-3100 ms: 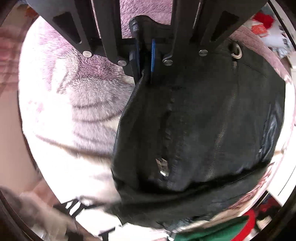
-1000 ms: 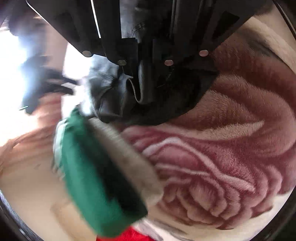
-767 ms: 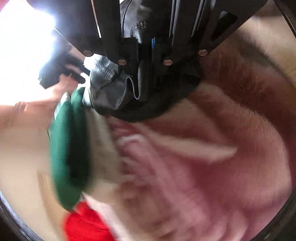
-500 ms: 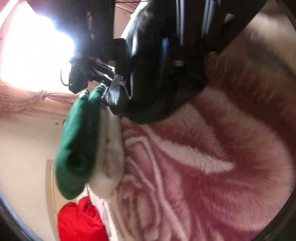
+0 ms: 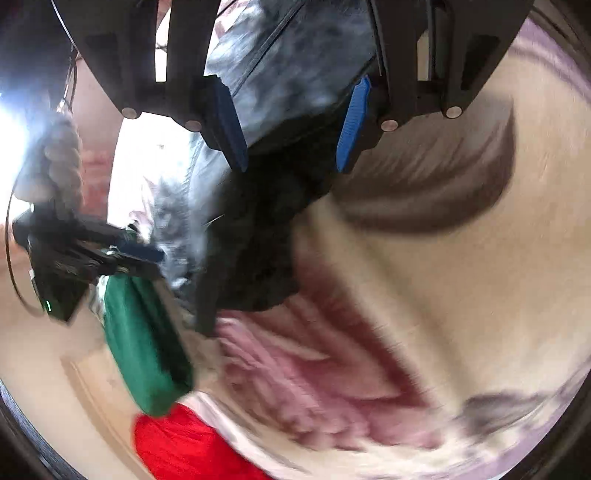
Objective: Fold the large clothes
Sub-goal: 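Lift the jacket hem with both grippers and fold it toward the collar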
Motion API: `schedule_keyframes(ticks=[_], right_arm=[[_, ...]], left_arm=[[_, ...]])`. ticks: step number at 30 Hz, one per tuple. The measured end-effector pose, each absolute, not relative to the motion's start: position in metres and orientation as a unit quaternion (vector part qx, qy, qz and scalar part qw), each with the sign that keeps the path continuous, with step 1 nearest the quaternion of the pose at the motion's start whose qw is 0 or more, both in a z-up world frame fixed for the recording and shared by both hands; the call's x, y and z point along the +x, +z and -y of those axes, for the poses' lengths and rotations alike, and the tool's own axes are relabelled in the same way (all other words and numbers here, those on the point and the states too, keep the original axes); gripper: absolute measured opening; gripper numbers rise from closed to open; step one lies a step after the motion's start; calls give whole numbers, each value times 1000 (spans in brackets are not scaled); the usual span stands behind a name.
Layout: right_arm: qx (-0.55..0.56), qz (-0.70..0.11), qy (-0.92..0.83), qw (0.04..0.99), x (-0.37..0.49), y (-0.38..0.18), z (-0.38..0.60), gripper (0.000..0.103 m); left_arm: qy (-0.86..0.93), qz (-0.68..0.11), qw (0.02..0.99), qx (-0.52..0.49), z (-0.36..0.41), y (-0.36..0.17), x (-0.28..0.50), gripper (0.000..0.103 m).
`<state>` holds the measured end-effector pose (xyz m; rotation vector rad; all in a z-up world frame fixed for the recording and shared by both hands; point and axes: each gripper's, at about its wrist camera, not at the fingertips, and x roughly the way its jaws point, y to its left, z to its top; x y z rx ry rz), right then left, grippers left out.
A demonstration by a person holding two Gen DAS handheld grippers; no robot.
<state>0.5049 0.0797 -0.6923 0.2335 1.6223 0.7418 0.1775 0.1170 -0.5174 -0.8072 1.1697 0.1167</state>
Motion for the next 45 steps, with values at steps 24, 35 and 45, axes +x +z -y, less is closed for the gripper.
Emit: schedule_keyframes(ticks=[24,35,45], right_arm=[[106,-745,214,623,411,-695,-19,55],[296,-802,201,480,235,-817,60,75],[303,-735,215,567,205,-788,26,18]], left_arm=[[57,-527,736,-422,-120,-566,50,5],[-25,-543,695,-470,-143,-596,66,81],[-51,-542,757,-363,-116,-568,74,9]])
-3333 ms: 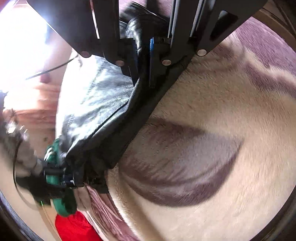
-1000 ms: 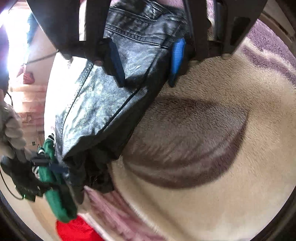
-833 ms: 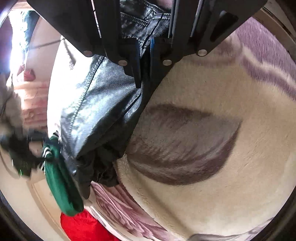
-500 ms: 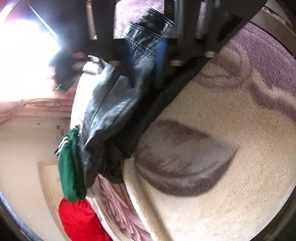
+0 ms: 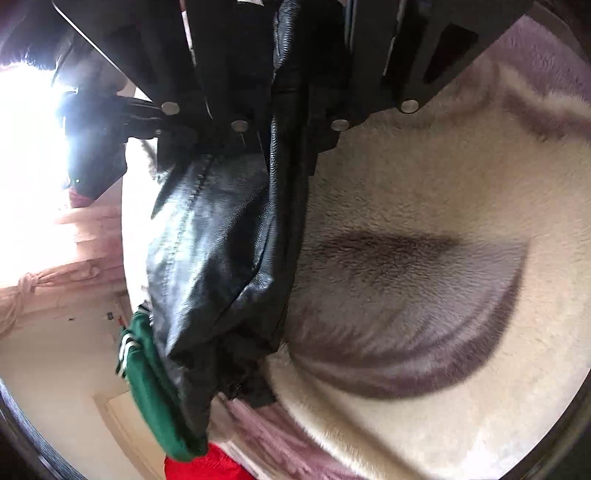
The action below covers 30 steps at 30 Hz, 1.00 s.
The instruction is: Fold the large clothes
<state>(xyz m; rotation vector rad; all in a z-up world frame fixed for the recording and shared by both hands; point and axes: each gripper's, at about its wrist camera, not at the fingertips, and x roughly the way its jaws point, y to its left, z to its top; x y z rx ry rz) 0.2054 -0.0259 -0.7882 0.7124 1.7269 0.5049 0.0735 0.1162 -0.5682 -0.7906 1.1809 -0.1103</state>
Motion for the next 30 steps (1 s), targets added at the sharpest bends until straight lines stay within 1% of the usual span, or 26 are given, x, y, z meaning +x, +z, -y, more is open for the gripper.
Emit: schedule_keyframes(ticks=[1,5,7,8,9,10,11,12,13,16,19,20,21,24,25,26,28,30], right_arm=[[308,-732,210,571,202,-781,24,15],[304,-737,210,567,166,-745,9,13],[284,-752,214,554,137,-734,-3,13],[270,-763,213,548,126,-735,-8,13],[251,-777,211,538,115,-740,-13,17],[228,-799,196,521,104,-751,-18,27],[209,-817,179,507,98,-760,-19,32],[177,-839,152,492,93,-767,-18,34],[152,-847,133,491,93,-765,-12,34],[140,-826,123,532,112,-728,4,34],[122,-776,141,602,152,-671,1,34],[121,-765,154,614,163,-662,-2,34],[119,-753,174,623,181,-653,-13,32],[74,-731,230,639,234,-655,-67,17],[52,-733,240,634,249,-665,-91,14],[28,-741,252,621,264,-682,-117,10],[-38,-758,253,601,288,-721,-157,5],[-87,-768,250,583,306,-747,-176,5]], left_arm=[[-51,-535,760,-364,-119,-559,66,8],[-41,-536,756,-374,-132,-536,19,8],[-41,-551,738,-388,-141,-544,-6,9],[-38,-566,718,-402,-141,-559,-12,13],[-32,-582,700,-412,-142,-569,-15,16],[-18,-599,680,-422,-147,-578,-21,17],[-9,-605,667,-434,-152,-581,-24,18],[-3,-603,664,-442,-156,-578,-26,21],[4,-593,671,-446,-162,-569,-26,21],[16,-567,706,-423,-169,-536,-23,21],[18,-547,742,-388,-163,-506,-1,22],[9,-535,754,-382,-159,-501,6,22],[7,-528,761,-378,-154,-498,15,21],[-14,-498,769,-400,-137,-500,40,18],[-25,-491,772,-402,-132,-503,45,15],[-29,-490,773,-403,-125,-507,51,11],[-30,-489,768,-413,-114,-513,59,11],[-20,-496,760,-420,-106,-523,68,11]])
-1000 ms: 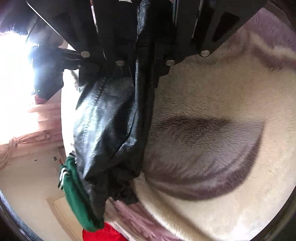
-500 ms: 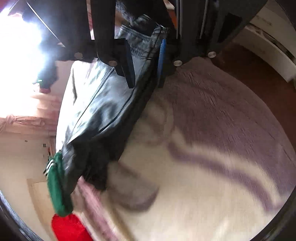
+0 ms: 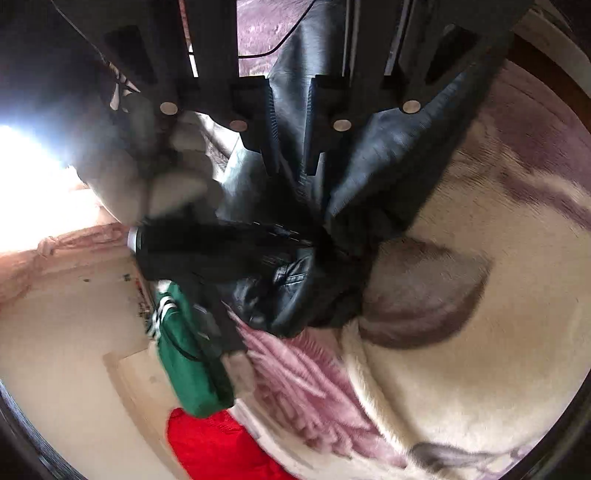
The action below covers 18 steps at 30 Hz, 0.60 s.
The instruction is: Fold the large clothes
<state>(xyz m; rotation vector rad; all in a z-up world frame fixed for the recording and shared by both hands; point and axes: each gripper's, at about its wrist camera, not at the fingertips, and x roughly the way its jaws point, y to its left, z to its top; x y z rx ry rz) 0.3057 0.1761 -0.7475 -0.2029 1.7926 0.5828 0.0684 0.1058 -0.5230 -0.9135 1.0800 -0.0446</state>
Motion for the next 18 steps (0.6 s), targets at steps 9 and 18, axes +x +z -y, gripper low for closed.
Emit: schedule_keyframes(ticks=[9,18], right_arm=[[62,-781,309,539,353,-698,-116,6],[38,-745,280,604,436,-749,-192,0]], left_arm=[[49,-522,712,-468,-114,-592,96,2],[57,-499,702,-505,-128,-610,67,2]])
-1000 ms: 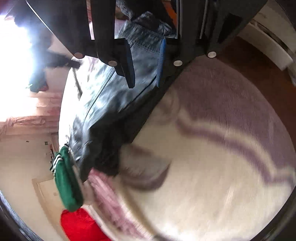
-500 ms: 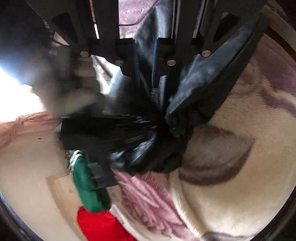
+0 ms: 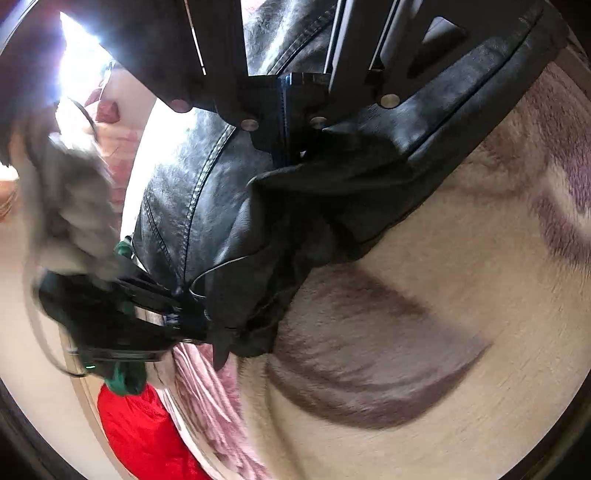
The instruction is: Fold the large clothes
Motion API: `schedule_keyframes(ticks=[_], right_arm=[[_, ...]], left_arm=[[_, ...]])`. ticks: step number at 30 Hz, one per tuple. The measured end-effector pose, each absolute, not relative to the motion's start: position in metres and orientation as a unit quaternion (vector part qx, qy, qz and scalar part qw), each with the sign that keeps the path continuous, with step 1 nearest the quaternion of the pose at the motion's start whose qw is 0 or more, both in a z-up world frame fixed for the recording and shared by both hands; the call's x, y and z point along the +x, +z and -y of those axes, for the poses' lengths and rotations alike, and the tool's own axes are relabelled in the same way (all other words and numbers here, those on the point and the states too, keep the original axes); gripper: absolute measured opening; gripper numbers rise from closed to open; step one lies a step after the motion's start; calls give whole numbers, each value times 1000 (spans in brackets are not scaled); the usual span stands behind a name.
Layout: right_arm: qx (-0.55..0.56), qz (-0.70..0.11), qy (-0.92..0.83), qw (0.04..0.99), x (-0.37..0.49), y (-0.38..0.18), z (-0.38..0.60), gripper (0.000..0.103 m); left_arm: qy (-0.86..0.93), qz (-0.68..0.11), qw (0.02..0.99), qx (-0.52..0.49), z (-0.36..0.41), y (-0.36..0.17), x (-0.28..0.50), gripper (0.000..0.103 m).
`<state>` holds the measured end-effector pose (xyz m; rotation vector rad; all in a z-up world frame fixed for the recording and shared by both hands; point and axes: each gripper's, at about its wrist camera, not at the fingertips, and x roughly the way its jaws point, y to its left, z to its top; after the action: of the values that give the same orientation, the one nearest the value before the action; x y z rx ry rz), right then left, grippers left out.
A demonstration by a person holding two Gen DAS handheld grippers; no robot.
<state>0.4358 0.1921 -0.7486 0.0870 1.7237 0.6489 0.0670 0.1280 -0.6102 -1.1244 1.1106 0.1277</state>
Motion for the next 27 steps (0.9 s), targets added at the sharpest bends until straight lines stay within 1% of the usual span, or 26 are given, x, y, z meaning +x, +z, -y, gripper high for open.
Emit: schedule_keyframes(ticks=[2,4,5,6,8,10,12,13,14,16,17,18,20,21,23,24,25,27], right_arm=[[47,-758,263,595,455,-767,-198,0],[61,-769,268,577,464,-765,-197,0],[63,-768,281,572,470,-752,-187,0],[62,-765,294,570,479,-735,-165,4],[50,-743,321,585,483,-692,-130,7],[62,-720,334,605,481,-661,-99,16],[105,-713,325,613,478,-643,-52,16],[122,-711,320,615,459,-635,-45,16],[148,-709,309,617,437,-632,-18,16],[173,-722,292,603,420,-637,15,16],[174,-730,281,598,409,-658,11,16],[161,-738,261,601,408,-674,13,16],[127,-751,242,602,403,-696,14,7],[115,-755,227,605,403,-709,15,0],[109,-756,220,608,407,-740,3,0],[115,-753,219,609,410,-747,1,0],[129,-755,213,607,415,-749,0,0],[126,-760,209,602,419,-740,-2,0]], left_arm=[[58,-500,693,-515,-132,-610,57,2],[55,-502,678,-534,-133,-601,49,2],[56,-502,678,-535,-132,-592,47,2],[56,-500,681,-532,-131,-583,47,3],[54,-485,699,-523,-128,-559,55,5],[41,-466,720,-513,-122,-540,71,5],[34,-439,748,-497,-113,-530,94,5],[52,-444,758,-475,-110,-532,108,4],[60,-455,759,-462,-109,-539,119,4],[75,-480,746,-456,-113,-566,139,2],[82,-492,736,-458,-116,-583,147,0],[80,-495,731,-463,-118,-594,150,2],[67,-496,730,-466,-123,-610,148,4],[61,-494,732,-465,-126,-611,147,4],[53,-493,735,-462,-128,-612,146,4],[54,-492,732,-468,-130,-612,145,4],[56,-493,727,-474,-131,-609,145,4],[62,-498,727,-469,-128,-585,133,3]])
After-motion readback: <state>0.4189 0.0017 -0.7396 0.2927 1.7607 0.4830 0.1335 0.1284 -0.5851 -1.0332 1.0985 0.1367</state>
